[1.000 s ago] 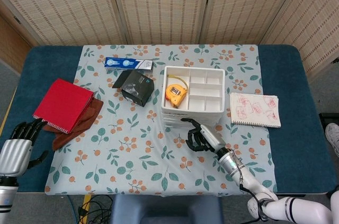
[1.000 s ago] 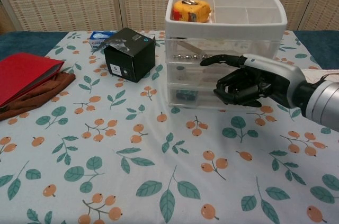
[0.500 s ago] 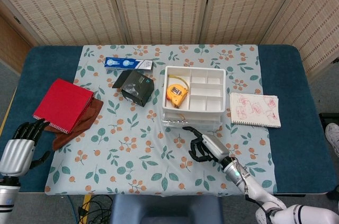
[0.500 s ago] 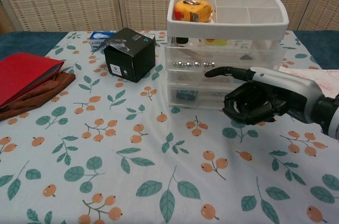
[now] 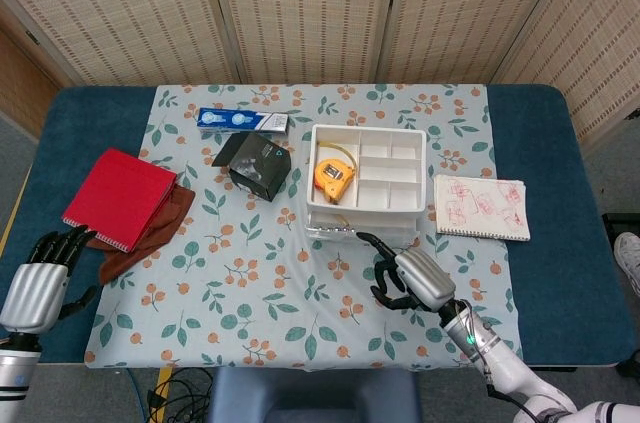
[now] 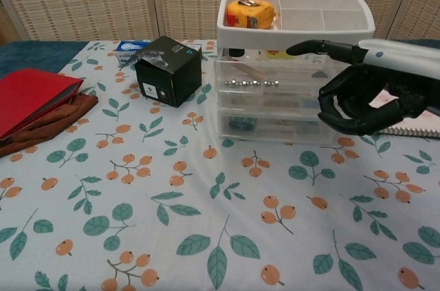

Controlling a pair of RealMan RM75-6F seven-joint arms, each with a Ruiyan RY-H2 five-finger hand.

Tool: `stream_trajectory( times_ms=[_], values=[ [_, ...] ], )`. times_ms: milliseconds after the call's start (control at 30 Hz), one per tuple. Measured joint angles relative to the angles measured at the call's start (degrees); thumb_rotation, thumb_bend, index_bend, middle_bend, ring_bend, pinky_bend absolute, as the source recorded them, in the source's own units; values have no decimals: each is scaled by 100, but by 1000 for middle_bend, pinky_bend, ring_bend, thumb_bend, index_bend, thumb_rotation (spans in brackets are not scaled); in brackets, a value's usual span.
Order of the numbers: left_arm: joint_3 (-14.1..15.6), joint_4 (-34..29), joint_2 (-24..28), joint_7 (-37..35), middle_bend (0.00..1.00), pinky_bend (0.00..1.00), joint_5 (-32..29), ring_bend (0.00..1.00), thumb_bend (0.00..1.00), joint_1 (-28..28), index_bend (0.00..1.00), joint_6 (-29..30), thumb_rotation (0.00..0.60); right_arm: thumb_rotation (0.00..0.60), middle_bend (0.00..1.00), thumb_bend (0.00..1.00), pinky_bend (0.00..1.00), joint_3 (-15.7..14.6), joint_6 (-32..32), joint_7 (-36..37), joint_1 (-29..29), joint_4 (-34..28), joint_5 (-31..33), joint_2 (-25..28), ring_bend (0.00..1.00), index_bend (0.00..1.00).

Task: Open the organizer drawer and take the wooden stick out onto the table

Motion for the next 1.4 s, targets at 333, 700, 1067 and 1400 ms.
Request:
stream_trajectory(
  times_ms=[333, 700, 1067, 1400],
  values=[
    [4, 26, -15, 6, 132, 115, -19, 155, 246, -23, 141, -48, 600, 600, 687, 444, 892, 167, -284, -345, 107, -8, 666, 108, 819, 30],
    [12, 15, -18, 39, 132, 115, -34, 155, 246, -28, 141, -64, 600, 600, 687, 443, 893, 150, -501, -329, 158, -22, 834, 194, 830, 227],
    [18, 8, -45, 68, 132, 115, -21, 155, 246, -54, 140, -90, 600, 600, 687, 443, 892, -104, -418, -194, 3, -253, 452, 329, 830, 227],
    [10, -11, -41, 88, 132, 114, -9, 155, 246, -83, 141, -106, 600, 600, 689, 444, 892, -351, -169, -29, -213, -377, 46, 402, 830, 227]
  ],
)
